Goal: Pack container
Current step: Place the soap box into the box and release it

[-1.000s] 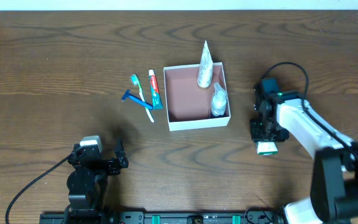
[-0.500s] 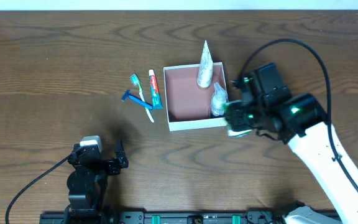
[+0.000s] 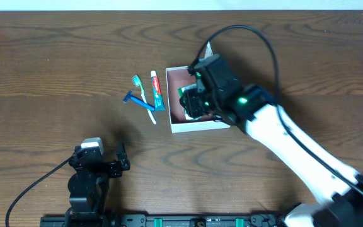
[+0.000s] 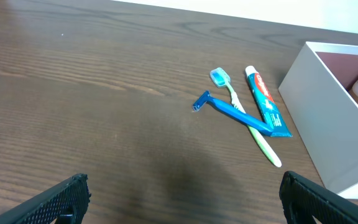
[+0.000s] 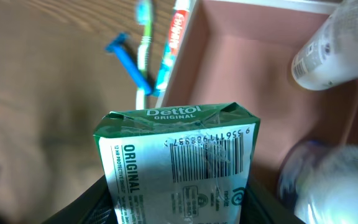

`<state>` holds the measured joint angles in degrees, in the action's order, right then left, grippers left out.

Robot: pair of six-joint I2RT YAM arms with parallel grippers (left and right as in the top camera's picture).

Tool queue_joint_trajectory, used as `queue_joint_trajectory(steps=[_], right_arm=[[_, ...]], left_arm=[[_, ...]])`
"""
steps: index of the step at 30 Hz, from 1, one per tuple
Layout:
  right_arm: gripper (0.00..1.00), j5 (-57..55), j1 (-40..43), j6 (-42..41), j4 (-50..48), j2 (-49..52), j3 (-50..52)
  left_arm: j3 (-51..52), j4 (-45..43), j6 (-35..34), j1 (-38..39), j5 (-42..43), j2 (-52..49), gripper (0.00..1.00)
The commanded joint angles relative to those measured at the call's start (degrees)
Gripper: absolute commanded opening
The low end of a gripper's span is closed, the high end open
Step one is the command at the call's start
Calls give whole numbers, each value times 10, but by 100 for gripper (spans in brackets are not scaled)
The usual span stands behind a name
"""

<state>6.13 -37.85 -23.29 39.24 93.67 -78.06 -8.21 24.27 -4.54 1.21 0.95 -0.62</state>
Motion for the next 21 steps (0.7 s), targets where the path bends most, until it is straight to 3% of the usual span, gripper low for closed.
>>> queue_joint_trajectory(steps=[1,6,9,21], right_arm=[[24,-33,4,9,-17,45,-32],[35,-46,4,13,-7,86,-65],[50,-56,4,13,-7,90,-65],[59,-64,2,26,-7,90,-85]], left_arm=[[10,3,-5,-3,-1,4,98],[10,3,-5,-3,-1,4,98],[10,3,-5,-3,0,4,98],[10,3,-5,-3,-1,4,98]])
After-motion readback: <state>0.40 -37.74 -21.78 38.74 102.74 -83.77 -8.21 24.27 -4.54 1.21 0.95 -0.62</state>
